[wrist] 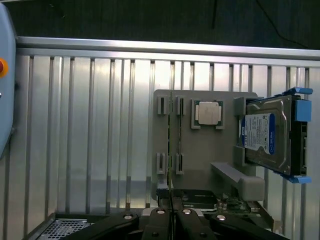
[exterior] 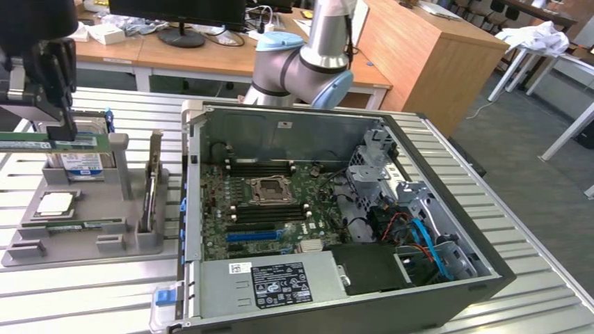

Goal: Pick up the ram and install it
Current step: 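Pick up the ram and move it above insertion slot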

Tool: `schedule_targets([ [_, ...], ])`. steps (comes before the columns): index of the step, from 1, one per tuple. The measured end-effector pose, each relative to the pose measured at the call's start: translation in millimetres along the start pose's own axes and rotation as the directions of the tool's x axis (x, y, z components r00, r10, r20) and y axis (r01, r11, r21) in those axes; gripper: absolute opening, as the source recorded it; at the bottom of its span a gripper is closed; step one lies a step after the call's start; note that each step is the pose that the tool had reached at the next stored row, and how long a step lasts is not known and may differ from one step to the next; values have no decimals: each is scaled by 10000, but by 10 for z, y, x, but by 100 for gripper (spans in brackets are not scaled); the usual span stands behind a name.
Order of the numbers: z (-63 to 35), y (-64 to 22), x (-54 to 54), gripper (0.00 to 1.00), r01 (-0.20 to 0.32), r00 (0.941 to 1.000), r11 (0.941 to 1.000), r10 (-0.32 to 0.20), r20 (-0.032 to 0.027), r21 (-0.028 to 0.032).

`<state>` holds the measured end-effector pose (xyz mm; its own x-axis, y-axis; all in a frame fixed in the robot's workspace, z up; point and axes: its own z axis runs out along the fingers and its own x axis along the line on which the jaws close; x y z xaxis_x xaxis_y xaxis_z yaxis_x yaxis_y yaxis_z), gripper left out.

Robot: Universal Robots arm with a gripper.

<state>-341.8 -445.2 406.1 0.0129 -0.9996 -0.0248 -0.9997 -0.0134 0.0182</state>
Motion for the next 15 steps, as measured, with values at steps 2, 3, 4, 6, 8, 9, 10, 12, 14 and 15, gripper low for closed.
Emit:
schedule_targets([
  [2, -1, -32, 0, 11, 0, 10000, 10000, 0, -1, -1],
  [3, -1, -47, 1, 11, 0, 10000, 10000, 0, 0, 0],
  [4, -1, -63, 1, 11, 0, 10000, 10000, 0, 0, 0],
  [6, -2, -96, 1, 11, 0, 10000, 10000, 0, 0, 0],
  [8, -2, -128, 2, 11, 0, 10000, 10000, 0, 0, 0],
  [9, -3, -142, 2, 11, 0, 10000, 10000, 0, 0, 0],
  [10, -3, -156, 2, 11, 1, 10000, 10000, -1, 0, 1],
  [12, -3, -184, 3, 11, 1, 10000, 10000, -1, 0, 0],
  [14, -4, -214, 3, 11, 0, 10000, 10000, 0, 0, 0],
  [15, -4, -232, 3, 11, 1, 10000, 10000, -1, 0, 0],
])
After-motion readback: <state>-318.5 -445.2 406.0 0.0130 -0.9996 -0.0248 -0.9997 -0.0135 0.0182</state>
